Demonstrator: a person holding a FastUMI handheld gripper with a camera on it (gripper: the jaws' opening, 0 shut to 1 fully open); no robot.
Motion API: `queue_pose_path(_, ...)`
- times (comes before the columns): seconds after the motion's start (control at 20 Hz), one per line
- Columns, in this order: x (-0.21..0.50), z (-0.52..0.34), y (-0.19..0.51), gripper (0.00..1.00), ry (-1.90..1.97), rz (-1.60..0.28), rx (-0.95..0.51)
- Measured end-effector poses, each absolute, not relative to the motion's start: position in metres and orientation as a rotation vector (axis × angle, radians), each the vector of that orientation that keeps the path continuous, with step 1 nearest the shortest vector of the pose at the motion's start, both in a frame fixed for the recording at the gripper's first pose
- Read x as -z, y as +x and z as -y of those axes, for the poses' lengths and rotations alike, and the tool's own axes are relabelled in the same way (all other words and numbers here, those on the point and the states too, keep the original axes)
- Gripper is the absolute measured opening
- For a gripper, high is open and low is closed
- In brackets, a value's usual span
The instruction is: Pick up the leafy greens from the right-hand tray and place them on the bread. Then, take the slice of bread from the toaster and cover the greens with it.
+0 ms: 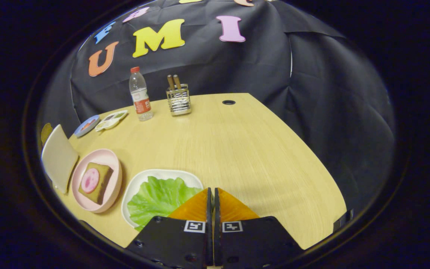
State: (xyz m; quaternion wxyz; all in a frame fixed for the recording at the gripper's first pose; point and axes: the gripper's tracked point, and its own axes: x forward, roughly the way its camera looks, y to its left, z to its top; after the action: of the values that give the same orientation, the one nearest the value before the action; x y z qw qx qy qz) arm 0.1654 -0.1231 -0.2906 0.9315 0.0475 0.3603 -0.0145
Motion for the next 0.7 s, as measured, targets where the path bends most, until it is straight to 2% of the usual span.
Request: queue_pose_path(0.7,0.215,0.076,0.153,0.02,0.198,-0.642,-0.088)
